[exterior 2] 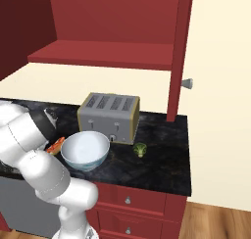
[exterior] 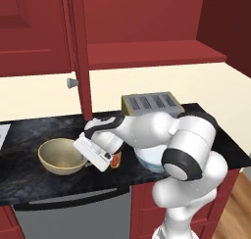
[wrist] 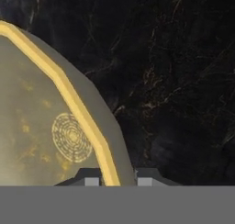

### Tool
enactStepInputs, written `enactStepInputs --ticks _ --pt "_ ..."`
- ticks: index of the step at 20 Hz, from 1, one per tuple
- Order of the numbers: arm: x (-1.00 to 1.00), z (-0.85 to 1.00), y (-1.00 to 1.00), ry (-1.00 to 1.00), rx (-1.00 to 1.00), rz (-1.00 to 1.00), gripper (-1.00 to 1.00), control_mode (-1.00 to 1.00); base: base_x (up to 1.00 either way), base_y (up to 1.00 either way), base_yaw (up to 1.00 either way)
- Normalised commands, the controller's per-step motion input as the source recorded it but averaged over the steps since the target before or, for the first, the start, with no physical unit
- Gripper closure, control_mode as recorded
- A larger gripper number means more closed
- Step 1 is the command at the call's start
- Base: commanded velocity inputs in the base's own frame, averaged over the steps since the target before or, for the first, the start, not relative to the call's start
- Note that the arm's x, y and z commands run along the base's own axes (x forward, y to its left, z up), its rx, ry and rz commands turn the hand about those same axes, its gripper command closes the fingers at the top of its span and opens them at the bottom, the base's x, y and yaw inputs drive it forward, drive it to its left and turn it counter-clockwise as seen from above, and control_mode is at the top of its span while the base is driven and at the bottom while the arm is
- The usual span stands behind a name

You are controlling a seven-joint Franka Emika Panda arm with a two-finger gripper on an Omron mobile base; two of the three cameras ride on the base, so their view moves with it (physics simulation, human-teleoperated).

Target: Pick both bowls and place them on the counter. Then place the hot dog in one bowl and place the broccoli in the other bowl.

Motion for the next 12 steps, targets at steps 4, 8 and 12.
enactStepInputs --ticks 4,8,12 --pt "-0.03 0.09 0.00 0.00 0.00 0.00 -1.00 -1.00 0.00 0.00 0.00" --pt "-0.08 0.20 -0.09 0.00 0.00 -0.04 -1.00 -1.00 0.00 0.00 0.00" --pt "-0.01 0.31 -0.29 0.01 0.00 -0.03 -1.00 -1.00 0.00 0.00 0.00"
